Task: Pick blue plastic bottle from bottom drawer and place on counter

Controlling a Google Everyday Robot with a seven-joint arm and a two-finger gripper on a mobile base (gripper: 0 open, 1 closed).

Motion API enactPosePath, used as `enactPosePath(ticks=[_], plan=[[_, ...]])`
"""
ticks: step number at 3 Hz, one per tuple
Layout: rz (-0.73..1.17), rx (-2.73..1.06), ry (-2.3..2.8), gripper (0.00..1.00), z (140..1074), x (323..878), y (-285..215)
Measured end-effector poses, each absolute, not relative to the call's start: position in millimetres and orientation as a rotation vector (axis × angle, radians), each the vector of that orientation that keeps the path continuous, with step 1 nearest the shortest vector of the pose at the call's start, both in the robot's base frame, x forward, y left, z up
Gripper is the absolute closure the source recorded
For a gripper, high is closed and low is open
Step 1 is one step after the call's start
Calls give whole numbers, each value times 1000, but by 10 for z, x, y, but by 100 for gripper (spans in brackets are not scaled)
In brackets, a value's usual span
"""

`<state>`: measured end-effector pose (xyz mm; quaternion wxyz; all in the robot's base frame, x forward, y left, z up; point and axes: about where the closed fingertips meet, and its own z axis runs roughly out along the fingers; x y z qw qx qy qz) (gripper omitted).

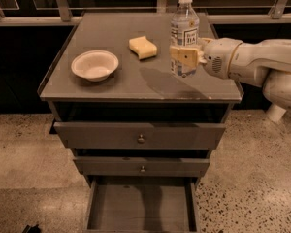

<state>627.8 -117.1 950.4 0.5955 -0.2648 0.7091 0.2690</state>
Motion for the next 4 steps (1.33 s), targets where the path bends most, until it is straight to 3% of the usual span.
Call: enactPosePath(ticks=[2, 4], plan=[[713, -573, 1671, 100, 9140, 6791, -1241], [683, -612, 1651, 58, 9137, 6796, -1216]])
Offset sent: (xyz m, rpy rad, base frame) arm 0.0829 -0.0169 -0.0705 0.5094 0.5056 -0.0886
